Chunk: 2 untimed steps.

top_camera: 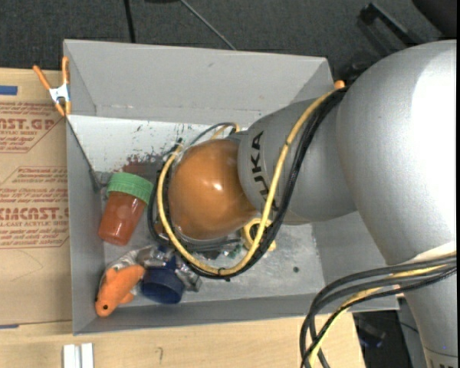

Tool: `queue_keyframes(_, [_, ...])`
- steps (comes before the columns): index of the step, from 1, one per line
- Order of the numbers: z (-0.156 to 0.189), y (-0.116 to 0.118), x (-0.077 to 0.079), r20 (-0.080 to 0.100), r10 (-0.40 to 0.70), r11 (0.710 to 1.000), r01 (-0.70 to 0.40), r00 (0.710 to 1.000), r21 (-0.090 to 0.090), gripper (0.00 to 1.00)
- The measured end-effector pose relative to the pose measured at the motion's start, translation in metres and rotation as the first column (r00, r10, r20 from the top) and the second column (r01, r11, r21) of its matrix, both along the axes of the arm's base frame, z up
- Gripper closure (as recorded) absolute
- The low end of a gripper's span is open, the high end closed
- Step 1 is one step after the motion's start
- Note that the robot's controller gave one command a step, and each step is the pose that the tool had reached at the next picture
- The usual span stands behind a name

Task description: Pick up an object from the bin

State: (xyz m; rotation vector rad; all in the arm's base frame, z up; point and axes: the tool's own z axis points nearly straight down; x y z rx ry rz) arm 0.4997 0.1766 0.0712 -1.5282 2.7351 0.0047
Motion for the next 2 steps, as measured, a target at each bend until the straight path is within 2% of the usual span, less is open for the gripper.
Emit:
queue_keyframes(1, [0.0, 0.0, 0.0, 0.0, 0.0, 1.0, 0.0, 1.0, 0.0, 1.0])
queue_keyframes(2, [0.048, -0.001, 0.001, -0.013, -0.008, 1.0, 0.007, 1.0, -0.007, 1.0])
